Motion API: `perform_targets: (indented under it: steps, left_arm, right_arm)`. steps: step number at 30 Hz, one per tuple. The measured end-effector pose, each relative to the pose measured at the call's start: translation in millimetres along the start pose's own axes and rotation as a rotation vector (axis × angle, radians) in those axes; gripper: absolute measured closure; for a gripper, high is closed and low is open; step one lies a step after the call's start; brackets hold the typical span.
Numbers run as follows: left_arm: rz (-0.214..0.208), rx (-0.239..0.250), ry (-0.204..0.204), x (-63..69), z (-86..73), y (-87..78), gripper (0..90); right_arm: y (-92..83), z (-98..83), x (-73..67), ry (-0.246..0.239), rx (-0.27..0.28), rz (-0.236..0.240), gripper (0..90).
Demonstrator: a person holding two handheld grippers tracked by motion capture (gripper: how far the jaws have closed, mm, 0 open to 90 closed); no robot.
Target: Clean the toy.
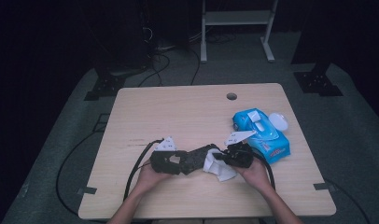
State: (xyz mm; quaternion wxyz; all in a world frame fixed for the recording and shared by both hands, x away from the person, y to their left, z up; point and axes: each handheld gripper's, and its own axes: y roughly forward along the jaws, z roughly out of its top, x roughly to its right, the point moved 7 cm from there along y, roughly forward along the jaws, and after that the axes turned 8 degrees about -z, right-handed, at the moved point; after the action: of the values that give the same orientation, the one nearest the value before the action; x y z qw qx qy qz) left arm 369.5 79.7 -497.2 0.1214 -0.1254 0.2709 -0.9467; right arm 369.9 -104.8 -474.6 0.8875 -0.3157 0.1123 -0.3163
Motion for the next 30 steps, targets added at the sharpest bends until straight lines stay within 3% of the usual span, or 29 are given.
perform_targets:
  steps: [5,10,17,20,24,26,28,30]
  left_arm:
    - [-0.002,0.0,-0.006,-1.3,0.0,-1.5,38.9]
    - [0.017,0.01,0.02,-1.3,-1.0,-6.1,30.4]
    - [0.051,-0.042,-0.002,-5.0,-8.1,-1.8,13.7]
    - [0.048,-0.078,0.007,-1.9,-11.4,3.9,11.0]
    - [0.054,-0.132,0.029,-0.1,-15.5,12.3,11.5]
    - [0.058,-0.138,0.029,-1.1,-16.0,16.1,14.5]
    - [0.032,-0.127,0.035,0.3,-15.4,17.6,19.9]
    - [0.044,-0.133,0.054,0.7,-14.6,17.7,23.8]
  right_arm:
    - [3.1,13.2,1.4,0.014,0.026,0.001,86.8]
    - [25.0,7.2,-1.7,-0.004,-0.036,-0.002,86.6]
    - [27.7,7.6,-2.1,0.003,-0.031,-0.013,86.6]
    - [29.8,11.4,-7.4,0.009,-0.021,-0.009,86.6]
    - [36.7,15.9,-18.0,-0.004,-0.013,0.006,86.6]
    - [40.6,16.8,-23.7,-0.006,-0.015,0.017,86.6]
    - [44.6,18.4,-29.7,-0.016,-0.005,0.029,86.6]
    - [47.9,20.7,-38.0,-0.032,0.008,0.05,86.5]
